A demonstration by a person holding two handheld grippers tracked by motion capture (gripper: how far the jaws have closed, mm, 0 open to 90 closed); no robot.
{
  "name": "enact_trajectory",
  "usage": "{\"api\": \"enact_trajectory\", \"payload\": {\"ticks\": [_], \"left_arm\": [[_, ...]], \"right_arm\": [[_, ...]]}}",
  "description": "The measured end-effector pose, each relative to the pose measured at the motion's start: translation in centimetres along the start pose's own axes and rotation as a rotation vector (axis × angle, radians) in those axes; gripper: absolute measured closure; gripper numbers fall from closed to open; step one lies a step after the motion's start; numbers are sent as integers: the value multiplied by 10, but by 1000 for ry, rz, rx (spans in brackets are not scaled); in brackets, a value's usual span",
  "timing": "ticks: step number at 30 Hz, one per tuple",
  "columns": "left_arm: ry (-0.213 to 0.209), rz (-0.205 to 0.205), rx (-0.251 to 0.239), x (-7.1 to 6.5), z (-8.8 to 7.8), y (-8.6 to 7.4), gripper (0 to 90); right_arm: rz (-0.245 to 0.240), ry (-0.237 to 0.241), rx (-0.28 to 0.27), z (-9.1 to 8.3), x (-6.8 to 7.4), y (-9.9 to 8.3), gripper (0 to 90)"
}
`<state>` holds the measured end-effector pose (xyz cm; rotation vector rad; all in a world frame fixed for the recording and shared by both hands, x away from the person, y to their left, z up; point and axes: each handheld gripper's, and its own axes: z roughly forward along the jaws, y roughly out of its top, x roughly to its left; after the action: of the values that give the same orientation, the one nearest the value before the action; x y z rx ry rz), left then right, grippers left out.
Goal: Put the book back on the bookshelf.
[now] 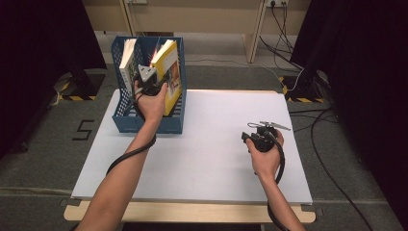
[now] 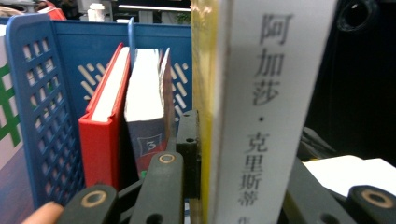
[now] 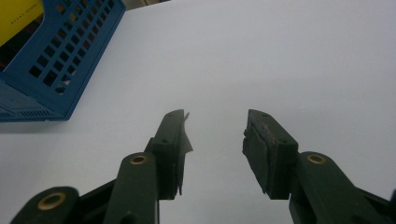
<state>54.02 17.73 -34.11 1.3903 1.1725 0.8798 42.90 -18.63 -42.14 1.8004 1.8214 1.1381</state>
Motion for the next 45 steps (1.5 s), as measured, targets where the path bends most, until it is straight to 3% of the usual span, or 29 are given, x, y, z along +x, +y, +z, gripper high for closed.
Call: {"api": "enact_trajectory", "payload": {"ticks": [8, 13, 16, 30, 45], "left_arm": [[9, -1, -5, 0, 4, -2, 747], [-5, -10, -3, -4, 7, -4, 747], [-6, 7, -4, -8, 8, -4, 747], [9, 3, 7, -12, 17, -9, 746], [14, 26, 19, -12, 27, -20, 745]], "right_arm": [[11, -1, 1, 0, -1, -1, 581], [6, -1, 3, 0, -2, -1, 581], [14, -4, 1, 0, -2, -1, 581], [17, -1, 11, 1, -4, -4, 581], [12, -2, 10, 3, -4, -4, 581]]}}
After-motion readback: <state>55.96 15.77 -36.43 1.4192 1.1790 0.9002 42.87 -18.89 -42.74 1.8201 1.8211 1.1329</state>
